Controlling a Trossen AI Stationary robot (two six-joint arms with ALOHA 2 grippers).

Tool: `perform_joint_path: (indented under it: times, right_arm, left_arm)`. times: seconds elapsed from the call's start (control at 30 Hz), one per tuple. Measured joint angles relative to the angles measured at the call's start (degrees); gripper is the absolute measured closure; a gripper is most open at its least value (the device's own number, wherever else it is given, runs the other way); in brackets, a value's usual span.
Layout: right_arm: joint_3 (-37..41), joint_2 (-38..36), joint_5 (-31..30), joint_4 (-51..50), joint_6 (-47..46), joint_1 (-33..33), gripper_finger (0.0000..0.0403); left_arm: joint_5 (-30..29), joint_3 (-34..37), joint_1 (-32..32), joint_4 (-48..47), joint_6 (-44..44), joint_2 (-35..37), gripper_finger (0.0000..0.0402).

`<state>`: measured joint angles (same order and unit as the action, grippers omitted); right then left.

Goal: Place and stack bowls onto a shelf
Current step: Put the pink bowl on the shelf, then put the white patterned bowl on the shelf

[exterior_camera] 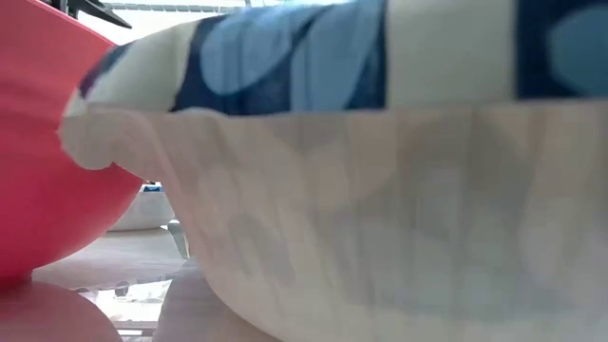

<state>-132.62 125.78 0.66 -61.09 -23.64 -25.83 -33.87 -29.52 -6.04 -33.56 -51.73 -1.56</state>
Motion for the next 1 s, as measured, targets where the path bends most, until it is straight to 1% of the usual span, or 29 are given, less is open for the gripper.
perform_joint_path:
  times: [0.13,0.33,0.43,0.57,0.7,0.8,0.87,1.0]
  right_arm:
    - [0.0,-0.4,-1.1,2.5,-0.3,-0.1,0.0331]
    - [0.0,-0.6,-0.7,1.3,0.3,-0.3,0.0320]
    - [0.0,-0.6,-0.8,2.0,2.0,-0.1,0.0306]
    - [0.0,-0.8,-1.0,3.2,3.1,-0.3,0.0263]
    - [0.0,-1.2,-0.8,3.5,3.3,-1.0,0.0199]
    - [-0.8,-2.3,-0.2,0.8,4.0,-1.8,0.0158]
    - [-2.0,-4.1,0.5,-0.5,4.7,-1.8,0.0145]
    - [-2.2,-10.3,0.8,-7.3,7.4,-0.1,0.0139]
  left_arm:
    - [-0.1,0.0,0.0,0.0,0.0,0.0,0.0100]
    - [-0.3,0.0,0.0,0.0,0.0,0.0,0.0100]
    - [-0.3,0.0,0.0,0.0,0.0,0.0,0.0100]
    - [-0.3,0.0,0.0,0.0,0.0,0.0,0.0100]
    - [-0.2,0.0,0.0,-0.1,0.0,0.0,0.0100]
    - [0.7,0.0,0.0,-0.2,0.0,0.0,0.0100]
    - [1.9,0.0,0.0,-0.2,0.0,0.0,0.0100]
    - [3.1,0.0,0.0,-0.9,0.0,0.0,0.0100]
